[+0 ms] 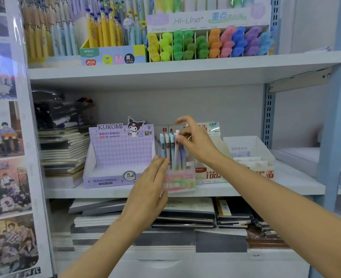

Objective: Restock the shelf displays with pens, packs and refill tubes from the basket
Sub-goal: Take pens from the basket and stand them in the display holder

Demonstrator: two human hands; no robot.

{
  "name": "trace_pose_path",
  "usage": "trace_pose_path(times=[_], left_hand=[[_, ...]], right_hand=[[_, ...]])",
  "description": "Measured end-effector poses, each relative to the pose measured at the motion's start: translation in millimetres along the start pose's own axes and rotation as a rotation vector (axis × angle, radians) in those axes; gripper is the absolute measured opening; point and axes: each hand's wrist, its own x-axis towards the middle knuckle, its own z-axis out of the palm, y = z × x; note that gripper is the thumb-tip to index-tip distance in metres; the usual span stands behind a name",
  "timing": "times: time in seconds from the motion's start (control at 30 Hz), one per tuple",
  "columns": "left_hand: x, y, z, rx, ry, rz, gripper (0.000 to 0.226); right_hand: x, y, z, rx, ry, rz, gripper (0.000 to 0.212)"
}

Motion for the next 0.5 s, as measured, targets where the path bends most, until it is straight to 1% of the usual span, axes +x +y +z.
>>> trace_pose_path(times=[0.13, 0.27, 0.37, 0.43, 0.5], left_hand=[[0, -1, 0, -0.004, 0.005, 0.002, 0.075], [1, -3, 4, 0.01, 0.009, 0.012, 0.075], [1, -7, 7, -0.036, 0.019, 0.005, 0.076], [0, -9, 8, -0.116, 0.025, -0.022, 0.076], [-1, -13, 8, -0.179, 0.061, -0.09, 0.081]], right_hand=[[4, 8, 13, -0.117, 0.063, -0.036, 0.014], [3, 17, 20, -0.249, 0.068, -0.014, 0.022], [-3, 17, 18, -0.2, -0.009, 0.023, 0.036], [-15, 14, 14, -0.13, -0.015, -0.005, 0.048], [-31, 13, 13, -0.128, -0.017, -0.046, 0.053]])
